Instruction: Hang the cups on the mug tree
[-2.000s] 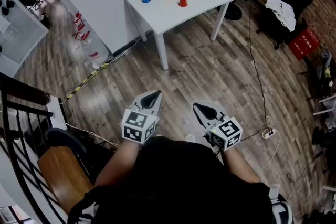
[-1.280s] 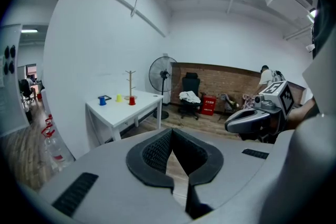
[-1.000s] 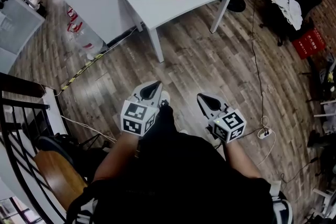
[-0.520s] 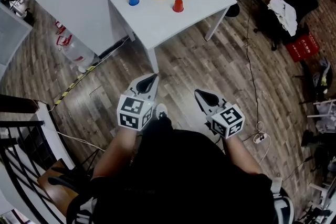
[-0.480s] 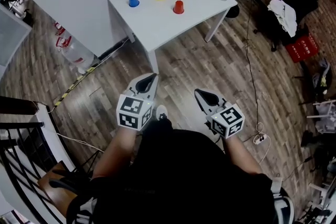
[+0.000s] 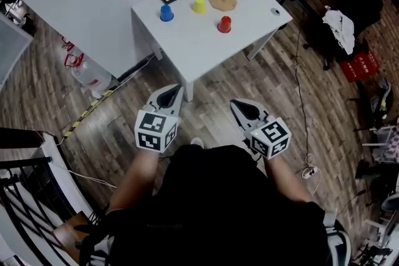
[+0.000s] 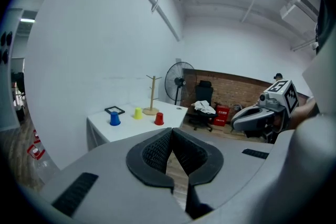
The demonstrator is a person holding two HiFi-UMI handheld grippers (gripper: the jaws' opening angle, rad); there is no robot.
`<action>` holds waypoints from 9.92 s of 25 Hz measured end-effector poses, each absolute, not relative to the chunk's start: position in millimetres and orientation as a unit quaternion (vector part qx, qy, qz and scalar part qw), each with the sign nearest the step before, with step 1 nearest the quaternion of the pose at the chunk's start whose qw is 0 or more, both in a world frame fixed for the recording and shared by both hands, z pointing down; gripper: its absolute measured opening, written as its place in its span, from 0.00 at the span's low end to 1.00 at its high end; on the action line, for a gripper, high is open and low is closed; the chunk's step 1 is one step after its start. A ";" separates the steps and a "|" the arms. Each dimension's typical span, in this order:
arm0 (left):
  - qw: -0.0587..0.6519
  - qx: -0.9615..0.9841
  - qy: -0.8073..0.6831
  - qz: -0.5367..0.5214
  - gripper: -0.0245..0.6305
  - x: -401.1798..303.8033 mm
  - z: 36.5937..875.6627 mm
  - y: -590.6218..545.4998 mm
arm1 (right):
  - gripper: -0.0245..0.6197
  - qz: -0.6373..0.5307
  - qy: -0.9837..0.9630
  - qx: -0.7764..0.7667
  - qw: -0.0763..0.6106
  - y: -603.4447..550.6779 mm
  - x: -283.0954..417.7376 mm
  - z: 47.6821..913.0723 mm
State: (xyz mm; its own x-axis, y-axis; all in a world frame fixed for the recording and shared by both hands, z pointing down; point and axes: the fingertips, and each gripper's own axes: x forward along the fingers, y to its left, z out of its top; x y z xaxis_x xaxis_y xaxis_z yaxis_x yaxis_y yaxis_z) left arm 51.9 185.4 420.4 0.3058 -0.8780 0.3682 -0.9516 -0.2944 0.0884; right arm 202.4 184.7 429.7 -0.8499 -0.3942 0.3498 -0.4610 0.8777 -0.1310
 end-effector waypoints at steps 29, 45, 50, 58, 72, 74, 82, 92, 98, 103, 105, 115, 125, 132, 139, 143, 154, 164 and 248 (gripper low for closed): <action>0.165 0.779 -0.577 0.180 0.06 -12.5 444.4 1.8 | 0.05 0.104 -0.951 0.244 0.161 -39.6 144.5 455.9; 0.187 0.761 -0.575 0.234 0.06 -44.1 463.3 -73.4 | 0.07 0.110 -0.912 0.308 0.247 -178.2 134.7 533.5; 0.194 0.773 -0.556 0.237 0.06 -53.7 472.1 -86.3 | 0.25 0.117 -0.888 0.343 0.283 -210.2 131.3 558.2; 0.192 0.825 -0.467 0.255 0.06 -72.5 492.6 -118.6 | 0.41 0.109 -0.835 0.402 0.360 -250.7 115.2 597.0; 0.178 0.870 -0.393 0.241 0.06 -106.2 492.7 -154.0 | 0.40 0.114 -0.782 0.448 0.418 -263.3 109.3 616.8; 0.177 0.872 -0.390 0.238 0.06 -109.9 490.1 -155.2 | 0.39 0.121 -0.779 0.456 0.413 -262.4 110.7 615.5; 0.165 0.879 -0.388 0.225 0.06 -116.7 482.1 -165.4 | 0.39 0.142 -0.784 0.491 0.353 -260.9 115.2 591.8; 0.167 0.872 -0.408 0.211 0.06 -112.6 474.7 -166.3 | 0.39 0.182 -0.799 0.518 0.244 -284.5 131.7 543.9; 0.169 0.862 -0.429 0.210 0.06 -118.5 471.6 -159.0 | 0.39 0.204 -0.805 0.528 0.175 -309.5 140.0 516.5; 0.174 0.852 -0.446 0.210 0.06 -127.0 473.9 -153.3 | 0.39 0.216 -0.797 0.551 0.120 -334.3 153.4 495.6; 0.176 0.849 -0.453 0.209 0.06 -130.2 474.3 -149.7 | 0.39 0.224 -0.792 0.559 0.100 -343.7 159.8 490.1; 0.190 0.826 -0.489 0.207 0.06 -152.8 477.5 -132.6 | 0.39 0.300 -0.748 0.592 -0.025 -383.8 180.3 473.6; 0.196 0.809 -0.512 0.209 0.06 -169.4 476.1 -119.5 | 0.39 0.355 -0.729 0.582 -0.060 -397.4 167.9 503.5; 0.199 0.802 -0.522 0.209 0.06 -170.7 475.5 -115.8 | 0.39 0.383 -0.736 0.556 -0.052 -403.3 156.8 521.4; 0.200 0.800 -0.526 0.209 0.06 -169.9 475.7 -115.4 | 0.39 0.407 -0.742 0.530 -0.047 -405.5 145.5 529.3; 0.198 0.802 -0.524 0.207 0.06 -168.5 474.1 -119.2 | 0.40 0.407 -0.744 0.529 -0.044 -403.5 146.9 529.9; 0.190 0.817 -0.502 0.212 0.06 -156.8 474.7 -133.6 | 0.40 0.388 -0.749 0.537 -0.036 -384.1 167.4 519.9; 0.179 0.832 -0.481 0.211 0.06 -148.0 471.6 -158.7 | 0.39 0.366 -0.786 0.498 -0.025 -339.2 150.1 502.4; 0.166 0.842 -0.463 0.222 0.06 -157.8 472.1 -182.8 | 0.36 0.090 -0.899 0.402 0.147 -294.9 25.4 400.7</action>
